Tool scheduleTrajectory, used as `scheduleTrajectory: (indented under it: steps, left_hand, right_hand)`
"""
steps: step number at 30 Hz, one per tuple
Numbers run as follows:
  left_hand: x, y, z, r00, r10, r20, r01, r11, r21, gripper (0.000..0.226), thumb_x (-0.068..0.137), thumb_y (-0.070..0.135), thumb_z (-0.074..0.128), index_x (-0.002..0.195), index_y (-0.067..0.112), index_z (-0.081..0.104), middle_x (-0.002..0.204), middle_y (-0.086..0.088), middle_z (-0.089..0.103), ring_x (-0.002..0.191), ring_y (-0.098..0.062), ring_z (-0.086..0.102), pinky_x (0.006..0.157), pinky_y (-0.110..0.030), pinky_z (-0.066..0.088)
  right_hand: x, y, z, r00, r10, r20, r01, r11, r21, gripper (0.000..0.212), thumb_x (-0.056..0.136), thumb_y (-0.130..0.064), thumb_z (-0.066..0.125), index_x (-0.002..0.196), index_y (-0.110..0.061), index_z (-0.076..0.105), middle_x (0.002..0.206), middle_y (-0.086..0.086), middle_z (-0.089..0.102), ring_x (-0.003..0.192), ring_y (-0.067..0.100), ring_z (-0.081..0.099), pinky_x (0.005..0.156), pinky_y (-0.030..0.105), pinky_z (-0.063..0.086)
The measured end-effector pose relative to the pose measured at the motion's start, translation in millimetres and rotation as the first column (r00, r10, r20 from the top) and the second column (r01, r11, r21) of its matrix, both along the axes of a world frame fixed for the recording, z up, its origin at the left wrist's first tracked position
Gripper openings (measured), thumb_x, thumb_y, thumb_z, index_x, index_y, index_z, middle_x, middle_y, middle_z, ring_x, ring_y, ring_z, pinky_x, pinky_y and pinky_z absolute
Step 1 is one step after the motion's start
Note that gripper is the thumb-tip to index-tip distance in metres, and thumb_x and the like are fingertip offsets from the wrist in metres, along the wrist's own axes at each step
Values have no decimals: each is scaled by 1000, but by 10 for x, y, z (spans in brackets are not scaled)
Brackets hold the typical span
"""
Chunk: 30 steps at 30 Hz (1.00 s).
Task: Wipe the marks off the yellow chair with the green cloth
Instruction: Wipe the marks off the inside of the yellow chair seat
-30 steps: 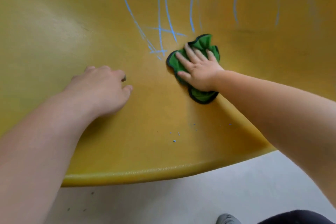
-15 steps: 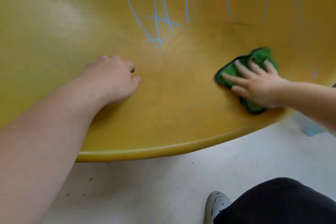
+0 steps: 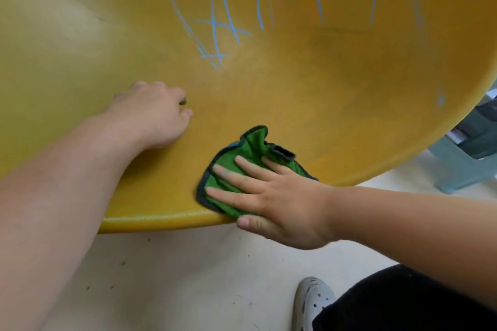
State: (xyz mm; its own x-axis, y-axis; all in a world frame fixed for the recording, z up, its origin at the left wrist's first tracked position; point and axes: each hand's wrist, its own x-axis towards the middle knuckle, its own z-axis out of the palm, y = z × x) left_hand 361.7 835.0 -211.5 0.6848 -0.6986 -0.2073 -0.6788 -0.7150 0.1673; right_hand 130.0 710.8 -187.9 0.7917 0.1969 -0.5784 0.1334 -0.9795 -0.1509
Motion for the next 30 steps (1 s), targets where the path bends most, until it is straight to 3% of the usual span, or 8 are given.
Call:
scheduleTrajectory:
  steps: [4, 9, 14, 19, 21, 24, 27, 30]
  left_hand:
    - [-70, -36, 4, 1000, -12, -12, 12, 1000, 10, 44, 96, 49, 41, 132, 27, 54, 139, -12, 50, 129, -38, 42, 105, -50, 40]
    - [-116, -22, -2, 1000, -17, -4, 17, 1000, 21, 43, 97, 47, 40, 134, 26, 52, 141, -11, 48, 131, -37, 40, 106, -47, 40]
    - [-8, 29, 17, 999, 28, 21, -28, 1000, 1, 43, 97, 45, 39, 132, 25, 53, 138, -13, 50, 129, -39, 41, 105, -51, 41]
    - [199, 97, 129, 988, 126, 95, -131, 990, 53, 43, 97, 43, 36, 132, 24, 52, 137, -16, 50, 127, -42, 42, 103, -51, 42]
    - [267, 143, 155, 983, 155, 101, -162, 985, 61, 44, 96, 43, 35, 133, 25, 51, 137, -16, 51, 126, -42, 42, 101, -51, 43]
    - [272, 169, 137, 982, 176, 65, -179, 983, 44, 44, 96, 43, 35, 134, 26, 52, 136, -14, 52, 125, -41, 43, 101, -51, 43]
    - [248, 132, 77, 985, 172, 21, -173, 983, 59, 45, 97, 46, 36, 134, 27, 51, 138, -13, 51, 127, -40, 41, 104, -50, 41]
    - [284, 116, 89, 976, 215, 24, -216, 974, 64, 44, 98, 47, 35, 134, 29, 50, 140, -11, 49, 130, -38, 39, 104, -50, 40]
  right_hand:
    - [-109, -791, 87, 968, -252, 17, 241, 900, -365, 67, 75, -78, -23, 140, -64, -30, 167, -10, -24, 156, 35, -8, 122, 62, -5]
    - [149, -2032, 314, 794, -539, 280, 552, 450, -702, 71, 88, -77, -8, 153, -52, -19, 167, 3, -24, 154, 41, -17, 117, 69, -11]
    - [663, -1172, -263, 822, -544, 171, 567, 748, -346, 65, 103, -62, 13, 157, -43, -16, 166, 2, -29, 154, 35, -21, 123, 59, -4]
    - [337, -29, -196, 993, -119, 23, 119, 993, -2, 58, 103, -60, 9, 155, -49, -15, 165, -13, -29, 153, 25, -25, 123, 48, -9]
    - [148, -239, -88, 996, -91, 23, 92, 995, -32, 56, 99, -67, 1, 151, -58, -18, 163, -19, -30, 156, 23, -16, 125, 45, 0]
    - [167, -1085, 1, 953, -242, 181, 293, 887, -356, 75, 75, -81, -21, 147, -59, -23, 167, -11, -22, 157, 23, 4, 120, 44, 16]
    - [465, -1765, 33, 909, -284, 305, 413, 717, -561, 91, 71, -85, -24, 155, -49, -17, 170, 5, -15, 157, 31, -6, 123, 55, 5]
    - [996, -1932, -129, 897, -285, 339, 438, 685, -583, 91, 73, -92, -19, 154, -51, -19, 168, 12, -18, 152, 46, -20, 115, 73, -9]
